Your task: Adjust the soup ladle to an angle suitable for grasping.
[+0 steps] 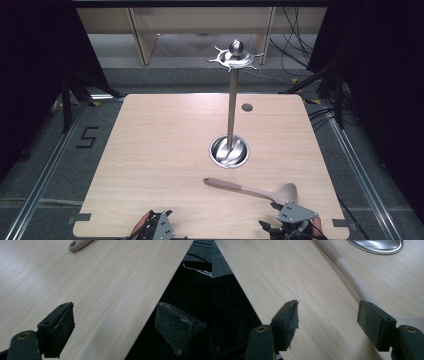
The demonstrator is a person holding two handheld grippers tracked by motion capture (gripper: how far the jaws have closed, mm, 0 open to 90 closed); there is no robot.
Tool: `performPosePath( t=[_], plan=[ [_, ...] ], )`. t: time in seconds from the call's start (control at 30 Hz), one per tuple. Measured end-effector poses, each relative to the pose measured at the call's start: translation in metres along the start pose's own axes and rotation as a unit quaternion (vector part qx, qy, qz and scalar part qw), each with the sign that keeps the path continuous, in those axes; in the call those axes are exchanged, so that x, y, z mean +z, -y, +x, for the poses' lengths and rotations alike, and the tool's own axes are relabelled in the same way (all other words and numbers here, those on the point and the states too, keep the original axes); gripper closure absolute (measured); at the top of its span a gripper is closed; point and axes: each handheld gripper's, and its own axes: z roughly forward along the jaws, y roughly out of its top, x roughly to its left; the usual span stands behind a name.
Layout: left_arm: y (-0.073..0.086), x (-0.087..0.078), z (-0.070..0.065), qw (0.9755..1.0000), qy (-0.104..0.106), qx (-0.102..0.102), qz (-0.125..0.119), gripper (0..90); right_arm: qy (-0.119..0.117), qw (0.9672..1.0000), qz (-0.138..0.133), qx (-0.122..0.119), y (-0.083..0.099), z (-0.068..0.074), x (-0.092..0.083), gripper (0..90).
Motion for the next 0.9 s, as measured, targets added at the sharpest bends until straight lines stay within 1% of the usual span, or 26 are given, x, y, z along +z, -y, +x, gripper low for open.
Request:
performPosePath(
  t=[0.2, 0.23, 0.27, 0.37, 0.4, 0.43, 0.47, 0.5, 0.57, 0.63, 0.73, 0.8, 0.83, 0.87, 0.9],
  plan=[
    [0.000, 0.000, 0.000, 1.0000, -0.001, 0.001, 0.000, 15.1, -0.002, 1.0000, 0.003, 0.002, -0.001, 0.000, 0.000, 34.0],
    [0.000, 0.000, 0.000, 1.0000, -0.003, 0.004, 0.002, 15.1, -0.002, 1.0000, 0.003, 0.002, -0.001, 0.000, 0.000, 34.0],
    [0.000, 0.000, 0.000, 1.0000, -0.001, 0.003, 0.002, 15.1, -0.002, 1.0000, 0.002, 0.007, -0.001, 0.001, 0.000, 34.0],
    [0.000, 0.000, 0.000, 1.0000, 0.003, 0.000, -0.002, 15.1, -0.003, 1.0000, 0.001, 0.005, -0.002, 0.001, 0.001, 34.4],
    [0.000, 0.000, 0.000, 1.0000, 0.003, 0.000, -0.001, 15.1, -0.005, 1.0000, 0.002, 0.004, -0.002, 0.000, 0.001, 34.8],
    [0.000, -0.001, 0.000, 1.0000, -0.002, 0.002, -0.002, 15.1, -0.007, 1.0000, 0.002, 0.003, -0.003, 0.000, 0.001, 35.0],
    [0.000, -0.001, 0.000, 1.0000, -0.002, 0.003, -0.001, 15.1, -0.008, 1.0000, 0.001, -0.001, -0.004, 0.000, 0.001, 35.0],
    [0.000, -0.001, 0.000, 1.0000, -0.002, 0.002, -0.002, 15.1, -0.008, 1.0000, 0.003, 0.001, -0.004, 0.000, 0.002, 34.9],
    [0.000, -0.001, 0.000, 1.0000, -0.002, 0.002, -0.002, 15.1, -0.012, 0.9999, -0.004, -0.010, -0.005, 0.000, 0.003, 34.7],
    [0.000, -0.001, 0.000, 1.0000, -0.001, 0.002, -0.003, 15.1, -0.014, 0.9999, -0.003, -0.003, -0.007, 0.001, 0.003, 34.7],
    [0.000, -0.001, 0.000, 1.0000, -0.002, 0.002, -0.002, 15.1, -0.015, 0.9997, -0.004, -0.020, -0.008, 0.001, 0.005, 34.6],
    [0.000, -0.001, 0.000, 1.0000, -0.002, 0.002, -0.002, 15.1, -0.016, 0.9996, -0.007, -0.022, -0.008, 0.001, 0.006, 34.7],
    [-0.001, -0.001, 0.000, 1.0000, -0.002, 0.002, -0.002, 15.1, -0.019, 0.9996, -0.008, -0.019, -0.009, 0.002, 0.006, 34.7],
    [0.000, 0.000, -0.001, 0.9999, 0.008, -0.003, -0.006, 15.1, -0.018, 0.9995, -0.010, -0.025, -0.010, 0.002, 0.007, 34.7],
    [0.000, 0.000, -0.001, 1.0000, 0.004, -0.001, -0.001, 15.1, -0.018, 0.9996, -0.007, -0.022, -0.011, 0.003, 0.007, 34.8]
  ],
)
